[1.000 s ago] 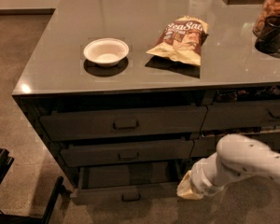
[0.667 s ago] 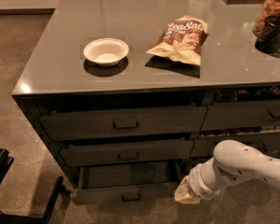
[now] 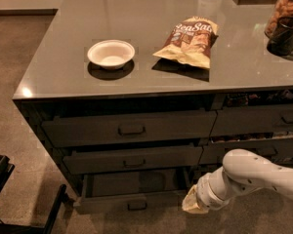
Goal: Close bottom drawer
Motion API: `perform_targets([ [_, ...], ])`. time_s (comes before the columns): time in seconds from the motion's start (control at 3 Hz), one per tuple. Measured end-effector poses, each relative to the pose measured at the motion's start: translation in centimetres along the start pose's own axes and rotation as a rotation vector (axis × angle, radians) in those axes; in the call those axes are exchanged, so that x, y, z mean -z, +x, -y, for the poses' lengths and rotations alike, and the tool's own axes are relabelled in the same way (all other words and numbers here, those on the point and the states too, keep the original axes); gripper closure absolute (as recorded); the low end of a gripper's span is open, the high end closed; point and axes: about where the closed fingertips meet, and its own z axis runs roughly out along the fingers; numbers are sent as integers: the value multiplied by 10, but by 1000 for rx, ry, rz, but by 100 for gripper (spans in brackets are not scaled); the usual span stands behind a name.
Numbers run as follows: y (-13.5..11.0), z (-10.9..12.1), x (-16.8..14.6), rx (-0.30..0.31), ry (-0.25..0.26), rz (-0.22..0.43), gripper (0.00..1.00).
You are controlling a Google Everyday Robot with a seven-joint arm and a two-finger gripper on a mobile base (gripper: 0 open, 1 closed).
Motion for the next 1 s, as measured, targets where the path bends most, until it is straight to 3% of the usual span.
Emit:
perform_targets([
  [0.33, 20, 30, -44, 52, 32, 37, 100],
  [0.67, 27, 75, -104, 78, 69, 102, 100],
  [1.0, 36, 65, -137, 44, 24, 131, 100],
])
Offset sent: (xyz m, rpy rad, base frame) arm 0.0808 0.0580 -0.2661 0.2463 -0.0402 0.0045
